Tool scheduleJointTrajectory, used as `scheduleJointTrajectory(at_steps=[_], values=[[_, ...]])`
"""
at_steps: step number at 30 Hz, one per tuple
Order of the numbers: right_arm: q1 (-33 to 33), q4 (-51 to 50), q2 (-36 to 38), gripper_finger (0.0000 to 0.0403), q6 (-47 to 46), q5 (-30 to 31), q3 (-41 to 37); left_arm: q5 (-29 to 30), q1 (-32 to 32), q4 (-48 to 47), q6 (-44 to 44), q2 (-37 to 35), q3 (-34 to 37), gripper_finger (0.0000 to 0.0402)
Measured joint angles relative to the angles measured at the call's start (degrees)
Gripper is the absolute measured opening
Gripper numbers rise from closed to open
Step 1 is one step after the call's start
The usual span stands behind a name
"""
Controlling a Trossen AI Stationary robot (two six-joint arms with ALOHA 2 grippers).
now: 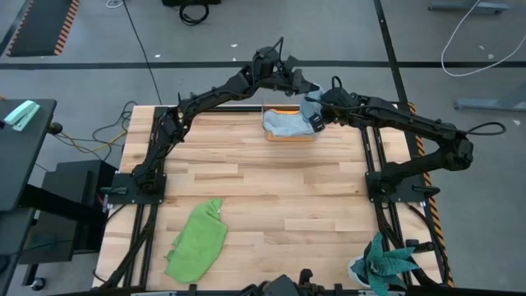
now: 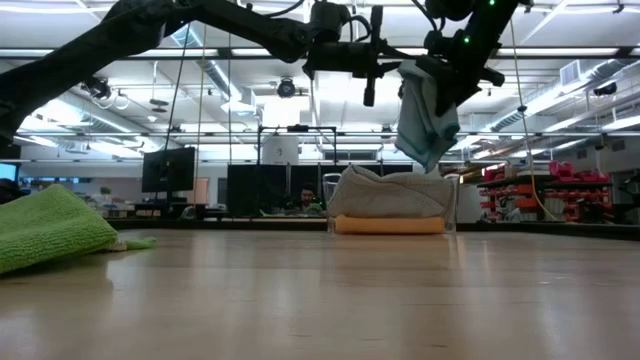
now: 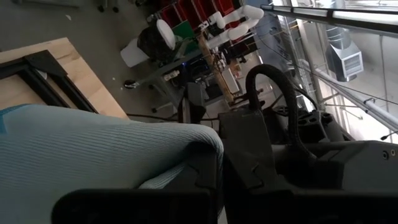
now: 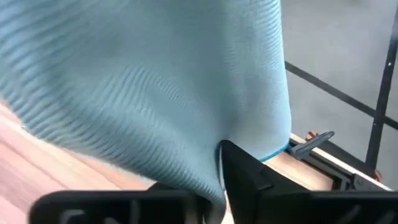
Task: Fold microfiber towels
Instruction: Put the blue microfiber cloth into the transparent bin
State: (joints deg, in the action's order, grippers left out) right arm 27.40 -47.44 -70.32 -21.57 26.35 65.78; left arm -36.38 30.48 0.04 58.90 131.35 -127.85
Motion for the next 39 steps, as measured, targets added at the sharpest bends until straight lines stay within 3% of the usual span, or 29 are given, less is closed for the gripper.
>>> scheduleJointTrajectory(at_steps=[6, 17, 29, 39], values=[[0.04, 0.04, 0.53, 0.0028, 3.08, 1.24, 0.03, 0.35, 0.83, 0.00, -0.05, 0.00, 0.00, 0.0010], [4.98, -0.03, 0.67, 0.0022, 9.53, 2.29, 5.58, 1.33, 2.62, -0.07, 0.34, 0.00, 0.00, 0.0010], [11.93, 0.08, -0.93, 0.0022, 10.85, -3.76, 7.96, 2.93, 4.50, -0.15, 1.98, 0.00, 0.00, 0.0010], [9.56, 1.58, -7.24, 0.0022, 10.20, -9.15, 7.85, 3.30, 4.50, -0.03, 1.96, 0.00, 0.00, 0.0010]])
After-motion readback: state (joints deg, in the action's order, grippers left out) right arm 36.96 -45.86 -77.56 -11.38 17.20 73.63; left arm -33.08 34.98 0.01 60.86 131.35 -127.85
